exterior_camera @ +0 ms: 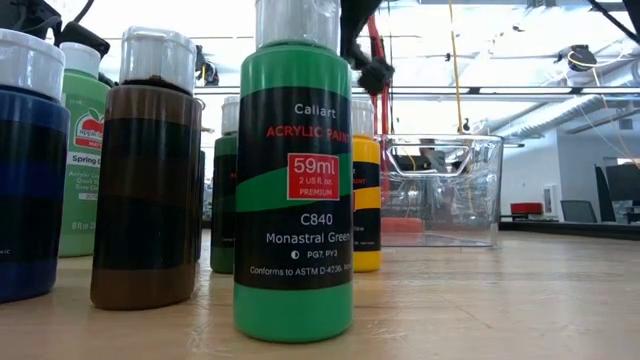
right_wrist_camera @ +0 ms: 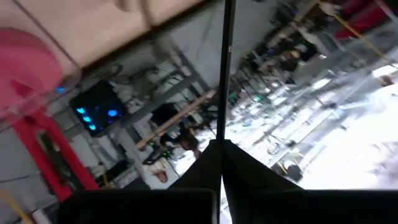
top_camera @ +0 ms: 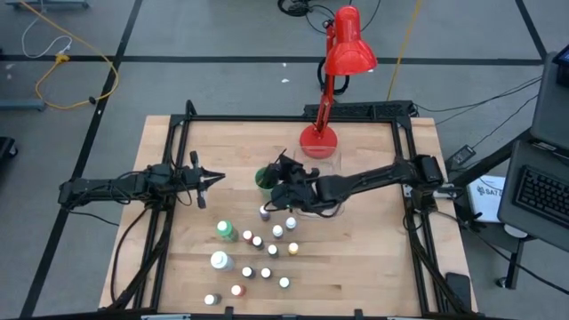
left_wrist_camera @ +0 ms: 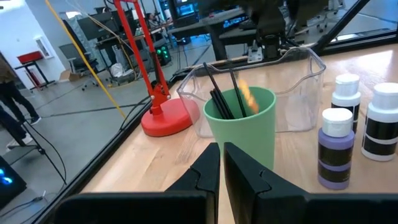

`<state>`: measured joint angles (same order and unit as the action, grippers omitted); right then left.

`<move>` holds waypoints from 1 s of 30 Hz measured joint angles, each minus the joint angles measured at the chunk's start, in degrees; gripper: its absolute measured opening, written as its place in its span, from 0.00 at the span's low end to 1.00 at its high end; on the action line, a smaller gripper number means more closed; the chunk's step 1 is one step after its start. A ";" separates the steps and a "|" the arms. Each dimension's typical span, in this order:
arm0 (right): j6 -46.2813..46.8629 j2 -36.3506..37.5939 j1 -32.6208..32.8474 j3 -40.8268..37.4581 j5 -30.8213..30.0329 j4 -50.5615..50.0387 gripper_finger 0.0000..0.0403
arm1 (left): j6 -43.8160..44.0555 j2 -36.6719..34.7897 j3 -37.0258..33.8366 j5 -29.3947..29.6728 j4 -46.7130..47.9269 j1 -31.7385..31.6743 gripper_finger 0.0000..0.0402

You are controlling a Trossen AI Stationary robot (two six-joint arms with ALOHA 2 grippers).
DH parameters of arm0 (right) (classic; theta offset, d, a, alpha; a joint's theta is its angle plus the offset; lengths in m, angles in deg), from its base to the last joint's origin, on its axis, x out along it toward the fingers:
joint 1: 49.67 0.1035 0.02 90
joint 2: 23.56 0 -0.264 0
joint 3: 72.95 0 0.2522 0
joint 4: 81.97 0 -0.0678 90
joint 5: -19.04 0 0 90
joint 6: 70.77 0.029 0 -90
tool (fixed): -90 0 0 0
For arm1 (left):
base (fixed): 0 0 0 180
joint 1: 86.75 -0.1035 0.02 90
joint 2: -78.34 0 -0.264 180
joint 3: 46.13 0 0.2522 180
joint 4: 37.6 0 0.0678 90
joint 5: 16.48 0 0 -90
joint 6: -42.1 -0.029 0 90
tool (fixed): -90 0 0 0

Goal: Pick & Place Paint Supplies
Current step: Put the yellow paintbrush into the green cup

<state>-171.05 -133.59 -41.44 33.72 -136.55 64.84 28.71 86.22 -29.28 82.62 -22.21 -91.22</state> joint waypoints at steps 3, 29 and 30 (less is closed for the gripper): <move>-1.25 -0.44 -1.06 0.07 0.07 0.72 0.00 | -0.08 0.00 0.00 0.02 0.07 0.00 0.06; 0.98 -3.60 -3.67 0.08 12.06 0.91 0.00 | 0.54 0.00 0.00 1.49 -0.52 0.00 0.06; 1.20 -3.60 -3.73 0.08 12.56 0.91 0.00 | 0.52 0.00 0.00 1.49 -0.52 0.00 0.06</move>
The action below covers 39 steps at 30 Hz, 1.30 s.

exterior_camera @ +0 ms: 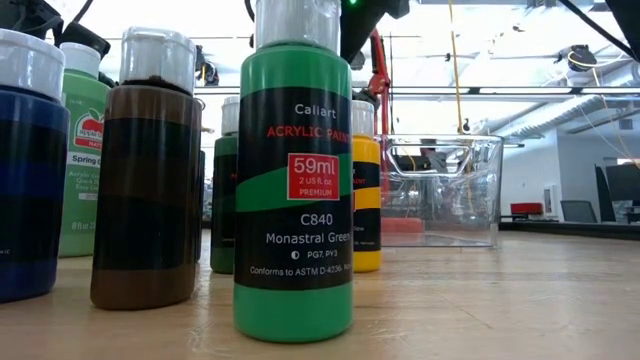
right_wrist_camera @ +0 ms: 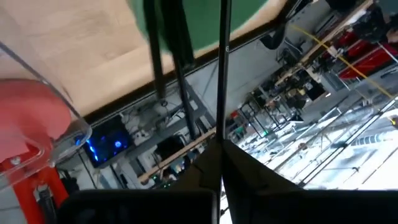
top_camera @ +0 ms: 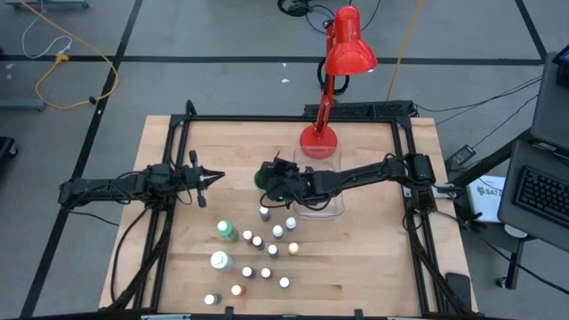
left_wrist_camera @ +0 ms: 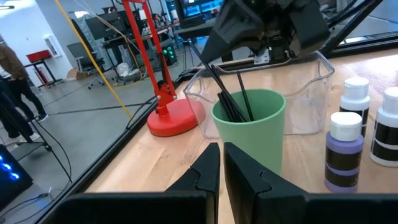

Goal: Pick & Place Paint Supplies
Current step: Put the yellow paintbrush into the green cup, then put the large green paint bottle into the transparent bin

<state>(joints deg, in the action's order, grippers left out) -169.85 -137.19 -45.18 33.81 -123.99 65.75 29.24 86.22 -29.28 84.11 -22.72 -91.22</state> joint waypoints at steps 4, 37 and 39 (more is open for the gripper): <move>2.35 0.00 -0.47 0.00 3.56 0.00 0.00 | 0.00 -0.02 0.00 0.00 0.01 0.00 0.06; 35.53 10.37 1.30 -0.04 11.05 4.44 0.24 | -1.90 -0.02 0.00 -0.09 -2.43 0.00 0.06; 47.15 15.16 1.75 -0.04 17.34 1.46 0.24 | -1.88 -0.02 0.00 -0.09 -2.28 -0.01 0.06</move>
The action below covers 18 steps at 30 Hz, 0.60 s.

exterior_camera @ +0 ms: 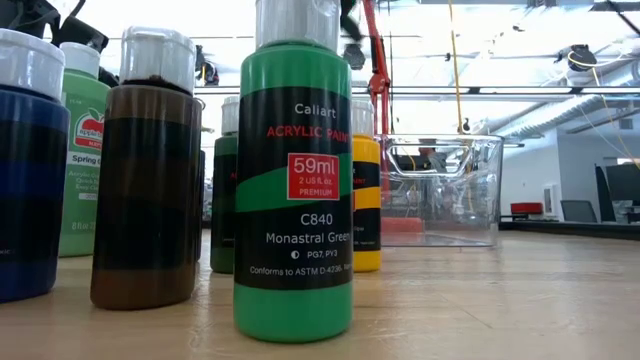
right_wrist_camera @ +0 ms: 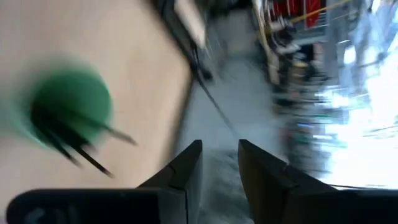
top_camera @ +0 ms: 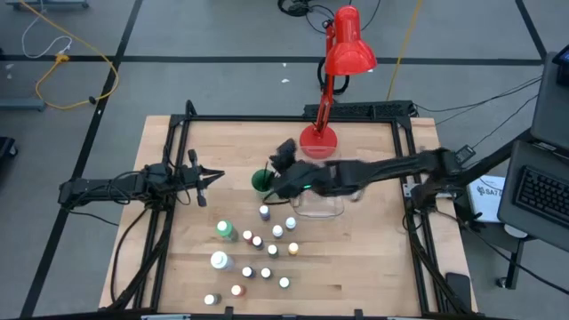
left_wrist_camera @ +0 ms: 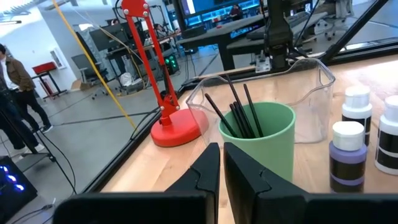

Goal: Pick & Place Paint Supplies
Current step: Put the large green paint bottle into the transparent bin

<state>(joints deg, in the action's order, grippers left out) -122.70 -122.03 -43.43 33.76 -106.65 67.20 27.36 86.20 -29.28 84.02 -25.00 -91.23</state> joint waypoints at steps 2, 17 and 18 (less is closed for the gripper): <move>11.42 5.77 -0.36 -0.20 8.04 -3.69 0.22 | 0.26 0.00 0.00 -0.03 0.00 0.01 0.06; 55.88 52.07 -5.52 -54.40 35.77 32.17 0.01 | 3.23 0.00 0.00 0.07 -0.90 -0.01 0.06; 56.52 54.19 -5.73 -56.77 36.02 33.23 0.01 | 3.23 0.02 0.00 0.06 -1.09 -0.01 0.06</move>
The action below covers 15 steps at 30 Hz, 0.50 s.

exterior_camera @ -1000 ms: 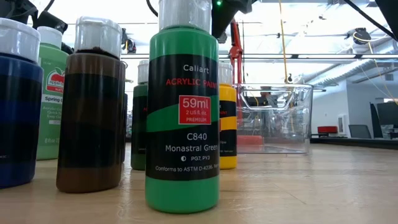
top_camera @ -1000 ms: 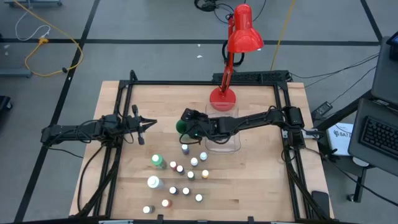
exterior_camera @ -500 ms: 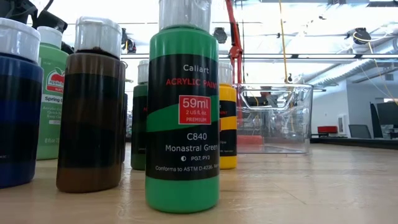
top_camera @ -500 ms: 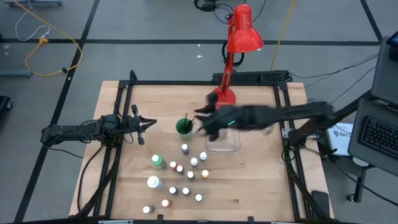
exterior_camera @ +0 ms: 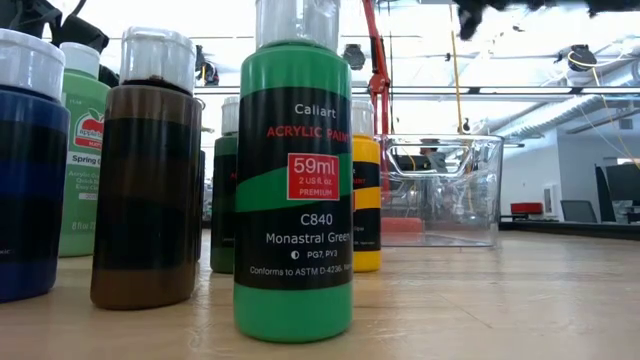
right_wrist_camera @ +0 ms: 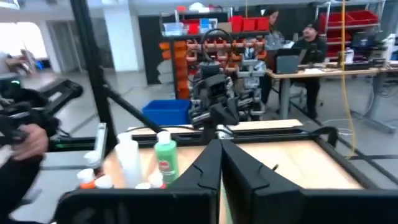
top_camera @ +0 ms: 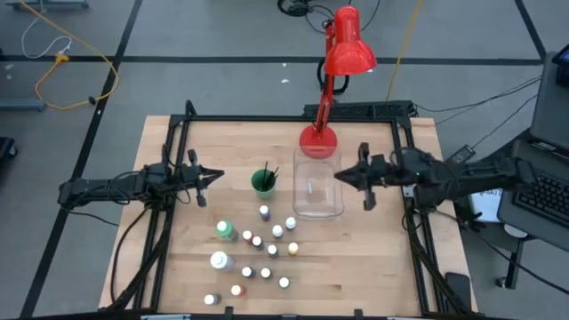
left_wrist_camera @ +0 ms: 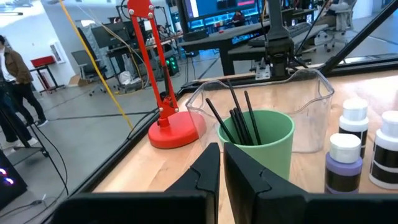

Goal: Pick & Place Paint Supplies
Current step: Put the large green paint bottle into the transparent bin

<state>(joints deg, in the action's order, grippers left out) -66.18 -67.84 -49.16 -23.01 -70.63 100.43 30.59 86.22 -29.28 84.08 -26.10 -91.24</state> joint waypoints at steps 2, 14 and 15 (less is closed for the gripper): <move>0.34 3.88 -0.38 -4.12 -0.22 2.93 0.00 | 0.02 -0.02 0.00 0.00 -0.23 0.02 0.06; 4.03 21.21 -4.74 -22.47 0.93 8.77 0.00 | -0.22 0.00 0.00 0.03 0.06 0.01 0.06; 4.39 21.94 -4.80 -23.94 1.36 10.54 0.00 | -0.23 0.00 0.00 0.03 0.04 0.01 0.06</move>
<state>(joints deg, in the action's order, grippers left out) -61.79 -45.90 -53.97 -46.95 -69.26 110.98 30.36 86.22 -29.28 84.11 -26.05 -91.24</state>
